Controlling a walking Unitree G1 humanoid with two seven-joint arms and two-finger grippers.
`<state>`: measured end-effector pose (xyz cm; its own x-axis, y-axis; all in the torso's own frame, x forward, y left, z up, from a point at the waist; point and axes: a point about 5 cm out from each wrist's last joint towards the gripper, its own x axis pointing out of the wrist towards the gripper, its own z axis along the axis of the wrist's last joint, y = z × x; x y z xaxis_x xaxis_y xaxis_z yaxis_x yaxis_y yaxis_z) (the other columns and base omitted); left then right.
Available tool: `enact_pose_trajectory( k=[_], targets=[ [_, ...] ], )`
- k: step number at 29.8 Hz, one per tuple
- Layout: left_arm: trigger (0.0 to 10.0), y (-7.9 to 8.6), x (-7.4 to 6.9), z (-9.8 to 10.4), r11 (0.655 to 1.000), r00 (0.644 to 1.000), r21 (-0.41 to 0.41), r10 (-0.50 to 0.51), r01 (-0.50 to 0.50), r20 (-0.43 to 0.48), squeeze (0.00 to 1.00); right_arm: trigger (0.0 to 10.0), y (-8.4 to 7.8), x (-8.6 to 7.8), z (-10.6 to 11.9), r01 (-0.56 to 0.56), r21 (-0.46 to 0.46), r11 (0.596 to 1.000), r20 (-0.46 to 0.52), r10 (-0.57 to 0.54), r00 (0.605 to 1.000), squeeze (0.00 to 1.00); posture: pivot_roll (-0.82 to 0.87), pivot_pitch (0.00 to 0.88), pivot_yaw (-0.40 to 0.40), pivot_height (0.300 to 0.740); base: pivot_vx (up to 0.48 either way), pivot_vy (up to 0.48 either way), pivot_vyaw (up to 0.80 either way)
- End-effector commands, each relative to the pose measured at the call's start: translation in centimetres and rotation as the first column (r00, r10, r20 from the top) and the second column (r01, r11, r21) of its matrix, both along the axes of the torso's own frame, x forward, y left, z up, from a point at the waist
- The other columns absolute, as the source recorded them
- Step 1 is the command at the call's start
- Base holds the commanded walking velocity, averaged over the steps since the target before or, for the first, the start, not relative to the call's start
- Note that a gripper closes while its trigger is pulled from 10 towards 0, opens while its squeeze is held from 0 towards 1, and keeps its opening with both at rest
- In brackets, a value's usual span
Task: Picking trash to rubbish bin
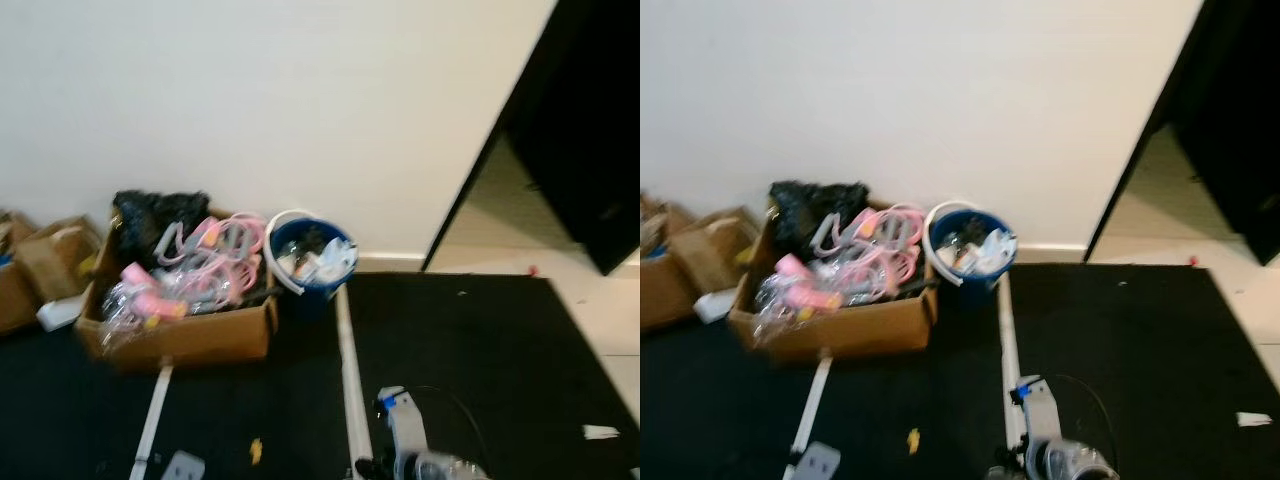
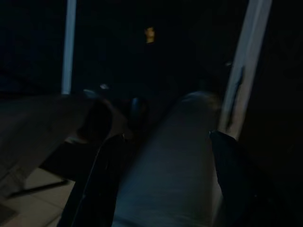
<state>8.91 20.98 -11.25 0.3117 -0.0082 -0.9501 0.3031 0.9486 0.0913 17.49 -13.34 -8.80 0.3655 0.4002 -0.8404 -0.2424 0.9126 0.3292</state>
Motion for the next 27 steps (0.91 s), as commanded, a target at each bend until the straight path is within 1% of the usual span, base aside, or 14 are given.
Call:
enact_pose_trajectory(
  k=[1, 3, 7, 8, 10, 19, 27],
  targets=[
    [10.0, -1.74, -0.32, -0.34, 0.998, 0.999, -0.046, -0.034, 0.032, -0.026, 0.00, 10.0, -0.43, 0.12, 0.04, 0.005, -0.014, 1.000, 0.002, -0.005, 1.000, 0.00, 0.13, 0.027, -0.036, 0.740, 0.000, 0.000, -0.79],
    [10.0, -1.62, -0.15, -0.30, 0.999, 0.999, -0.040, -0.031, 0.030, -0.023, 0.00, 10.0, -0.41, 0.15, 0.06, 0.016, -0.007, 1.000, 0.005, -0.016, 1.000, 0.00, 0.14, 0.025, -0.035, 0.740, 0.000, 0.000, -0.71],
    [10.0, -1.47, -0.21, -0.30, 0.999, 1.000, -0.037, -0.010, 0.009, -0.026, 0.00, 10.0, -0.35, 0.24, 0.11, 0.027, 0.004, 1.000, 0.015, -0.027, 1.000, 0.00, 0.14, 0.023, -0.032, 0.740, 0.000, 0.000, 0.00],
    [10.0, -1.39, -0.35, -0.33, 0.999, 0.999, -0.042, 0.018, -0.019, -0.033, 0.00, 10.0, -0.36, 0.17, 0.08, 0.024, 0.003, 1.000, 0.013, -0.024, 1.000, 0.00, 0.14, 0.023, -0.030, 0.740, 0.000, 0.000, 0.00],
    [10.0, -1.34, -0.44, -0.35, 0.998, 0.999, -0.045, 0.032, -0.034, -0.041, 0.00, 10.0, -0.36, 0.15, 0.07, 0.024, 0.003, 1.000, 0.012, -0.024, 1.000, 0.00, 0.14, 0.023, -0.030, 0.740, 0.000, 0.000, 0.00],
    [10.0, -1.27, -0.54, -0.37, 0.997, 0.997, -0.047, 0.052, -0.055, -0.053, 0.00, 10.0, -0.43, 0.06, 0.03, 0.018, -0.001, 1.000, 0.009, -0.018, 1.000, 0.00, 0.14, 0.020, -0.032, 0.740, -0.408, 0.000, 0.00],
    [10.0, -1.49, -0.38, -0.38, 0.997, 0.997, -0.052, 0.055, -0.057, -0.050, 0.00, 10.0, -0.55, 0.07, 0.03, 0.022, -0.004, 1.000, 0.010, -0.022, 1.000, 0.00, 0.13, 0.021, -0.033, 0.740, -0.329, 0.000, 0.00]
  ],
)
